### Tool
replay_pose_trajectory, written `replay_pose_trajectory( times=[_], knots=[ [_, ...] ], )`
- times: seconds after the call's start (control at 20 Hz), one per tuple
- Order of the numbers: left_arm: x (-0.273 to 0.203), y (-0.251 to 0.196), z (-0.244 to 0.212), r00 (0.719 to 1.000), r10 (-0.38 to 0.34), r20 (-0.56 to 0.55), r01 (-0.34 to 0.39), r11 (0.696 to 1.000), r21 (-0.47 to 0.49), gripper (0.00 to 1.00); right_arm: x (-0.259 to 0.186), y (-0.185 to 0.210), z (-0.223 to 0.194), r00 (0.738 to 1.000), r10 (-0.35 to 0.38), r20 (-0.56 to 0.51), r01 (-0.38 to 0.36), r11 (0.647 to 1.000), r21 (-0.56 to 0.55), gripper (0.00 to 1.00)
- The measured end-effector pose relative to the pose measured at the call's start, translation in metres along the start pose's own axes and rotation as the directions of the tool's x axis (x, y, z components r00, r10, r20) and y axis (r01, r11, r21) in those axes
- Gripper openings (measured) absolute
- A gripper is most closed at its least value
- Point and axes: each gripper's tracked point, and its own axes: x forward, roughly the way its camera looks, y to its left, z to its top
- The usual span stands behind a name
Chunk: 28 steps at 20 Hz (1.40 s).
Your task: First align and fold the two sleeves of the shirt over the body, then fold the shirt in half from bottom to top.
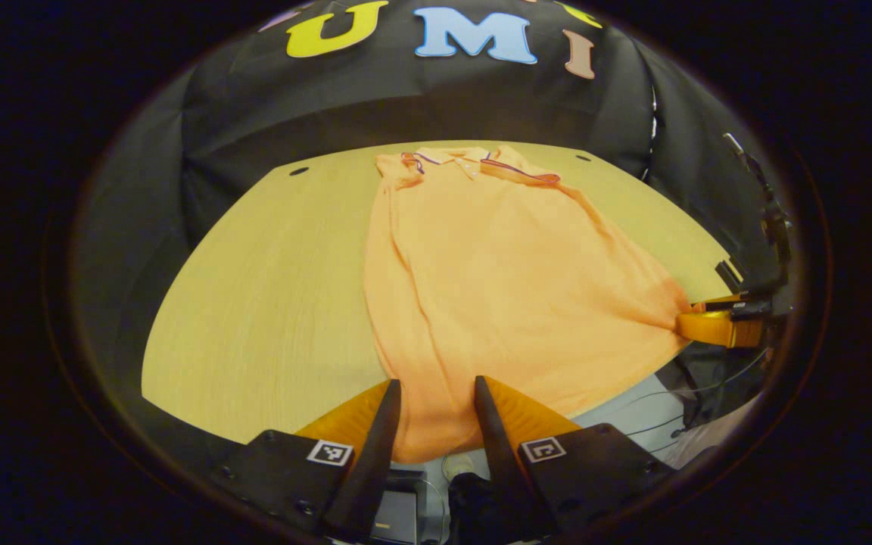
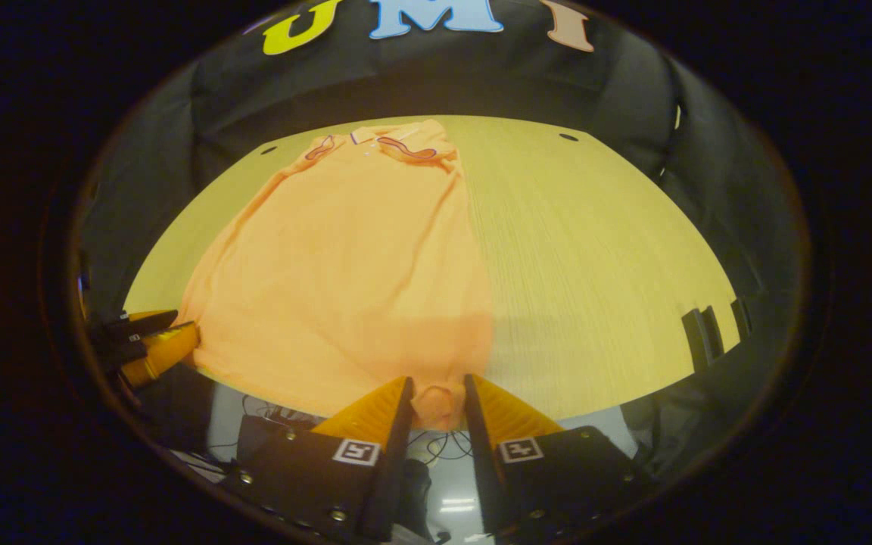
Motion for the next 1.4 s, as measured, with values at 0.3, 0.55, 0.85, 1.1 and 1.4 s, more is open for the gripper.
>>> replay_pose_trajectory(
  times=[0.3, 0.55, 0.85, 1.1, 1.4],
  knots=[
    [0.003, -0.005, 0.005, 0.999, 0.042, 0.004, -0.042, 0.998, -0.054, 0.13, 0.0, 0.012, -0.001, 0.996, 0.088, -0.01, -0.088, 0.995, 0.043, 0.1],
    [-0.004, -0.001, 0.011, 0.994, 0.107, -0.018, -0.108, 0.987, -0.119, 0.06, -0.009, 0.018, 0.011, 0.979, 0.204, 0.017, -0.205, 0.972, 0.114, 0.02],
    [-0.025, -0.01, 0.056, 0.986, 0.156, 0.066, -0.143, 0.975, -0.17, 0.06, -0.039, 0.012, 0.068, 0.956, 0.254, 0.147, -0.26, 0.965, 0.025, 0.02],
    [-0.029, -0.011, 0.118, 0.975, 0.155, 0.16, -0.13, 0.979, -0.16, 0.06, -0.051, 0.011, 0.131, 0.931, 0.251, 0.263, -0.254, 0.967, -0.025, 0.02],
    [-0.011, 0.009, 0.195, 0.962, 0.127, 0.242, -0.091, 0.984, -0.154, 0.06, -0.044, 0.015, 0.204, 0.91, 0.22, 0.352, -0.222, 0.974, -0.034, 0.02]
  ],
)
